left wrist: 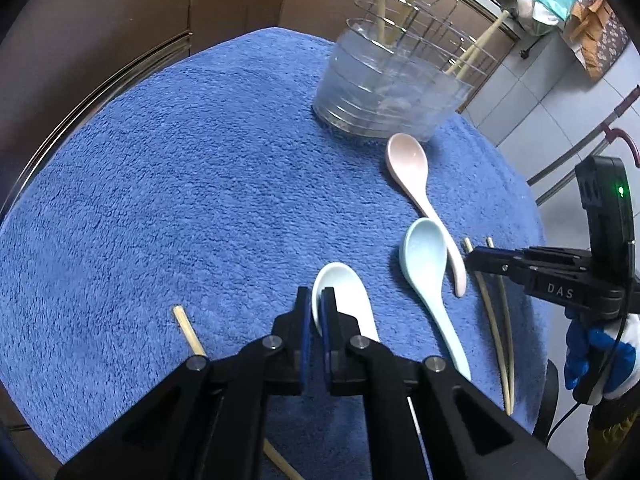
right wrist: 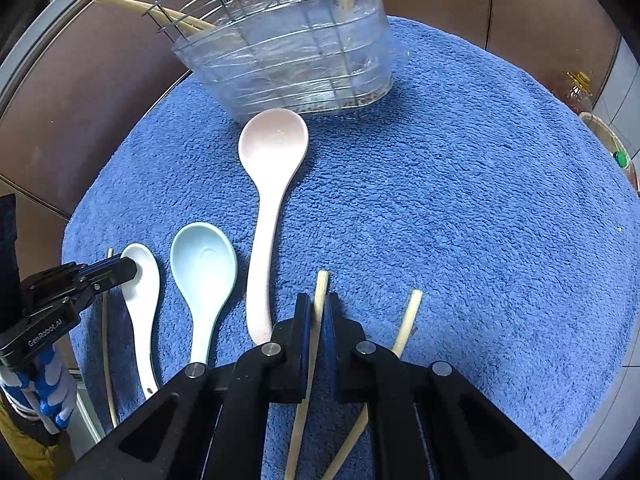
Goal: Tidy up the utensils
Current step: 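Grasp the white spoon with the left gripper while the right gripper grasps a chopstick, then lift the white spoon with the left tool while the right tool carries its chopstick over the holder, then open the left gripper over the glass holder while the right gripper opens to drop its chopstick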
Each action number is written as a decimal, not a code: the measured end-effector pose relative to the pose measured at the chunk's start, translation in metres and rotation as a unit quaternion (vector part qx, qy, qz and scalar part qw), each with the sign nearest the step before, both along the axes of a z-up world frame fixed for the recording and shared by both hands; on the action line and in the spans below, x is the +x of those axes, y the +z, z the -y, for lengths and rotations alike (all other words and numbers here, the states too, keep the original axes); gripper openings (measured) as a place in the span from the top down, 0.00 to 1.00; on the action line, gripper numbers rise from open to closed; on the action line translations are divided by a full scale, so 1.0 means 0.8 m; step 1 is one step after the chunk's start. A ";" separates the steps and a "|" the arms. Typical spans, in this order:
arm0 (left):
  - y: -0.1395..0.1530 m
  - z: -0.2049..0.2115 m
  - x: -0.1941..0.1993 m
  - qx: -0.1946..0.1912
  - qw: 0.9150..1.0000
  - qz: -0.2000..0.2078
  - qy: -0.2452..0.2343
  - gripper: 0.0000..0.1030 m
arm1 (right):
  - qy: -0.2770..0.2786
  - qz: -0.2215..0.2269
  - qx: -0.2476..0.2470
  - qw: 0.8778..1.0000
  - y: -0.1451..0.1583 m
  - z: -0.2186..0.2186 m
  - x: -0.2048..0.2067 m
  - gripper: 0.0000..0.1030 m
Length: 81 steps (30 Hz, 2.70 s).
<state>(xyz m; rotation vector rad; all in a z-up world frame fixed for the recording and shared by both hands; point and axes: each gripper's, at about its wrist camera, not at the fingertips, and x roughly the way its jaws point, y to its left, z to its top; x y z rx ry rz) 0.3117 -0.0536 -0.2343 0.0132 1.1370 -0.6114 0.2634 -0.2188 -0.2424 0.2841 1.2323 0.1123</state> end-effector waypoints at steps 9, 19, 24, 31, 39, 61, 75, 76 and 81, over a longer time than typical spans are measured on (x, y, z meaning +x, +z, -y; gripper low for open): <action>0.048 -0.025 -0.052 -0.010 0.996 0.087 0.033 0.97 | 0.019 0.087 0.050 0.995 0.045 0.017 -0.054 0.94; 0.109 -0.037 -0.115 -0.004 0.980 0.183 0.074 0.97 | 0.035 0.199 0.055 0.978 0.123 0.021 -0.138 0.94; 0.125 -0.035 -0.140 0.000 0.975 0.203 0.092 0.97 | 0.040 0.230 0.050 0.971 0.146 0.021 -0.168 0.94; 0.149 -0.039 -0.171 0.004 0.969 0.225 0.102 0.97 | 0.040 0.262 0.057 0.962 0.167 0.025 -0.194 0.94; 0.172 -0.041 -0.187 -0.004 0.965 0.240 0.109 0.97 | 0.037 0.292 0.060 0.954 0.192 0.029 -0.212 0.94; 0.301 0.052 -0.077 -0.038 0.934 0.333 0.126 0.97 | 0.015 0.439 0.028 0.898 0.330 0.064 -0.108 0.94; 0.254 0.133 0.053 0.031 0.894 0.401 0.197 0.97 | -0.023 0.474 -0.019 0.880 0.296 0.078 0.044 0.94; 0.248 0.136 0.056 0.031 0.894 0.400 0.200 0.97 | -0.026 0.470 -0.022 0.882 0.286 0.078 0.053 0.94; 0.204 0.151 0.072 0.048 0.887 0.406 0.217 0.96 | -0.026 0.446 -0.033 0.894 0.240 0.076 0.074 0.94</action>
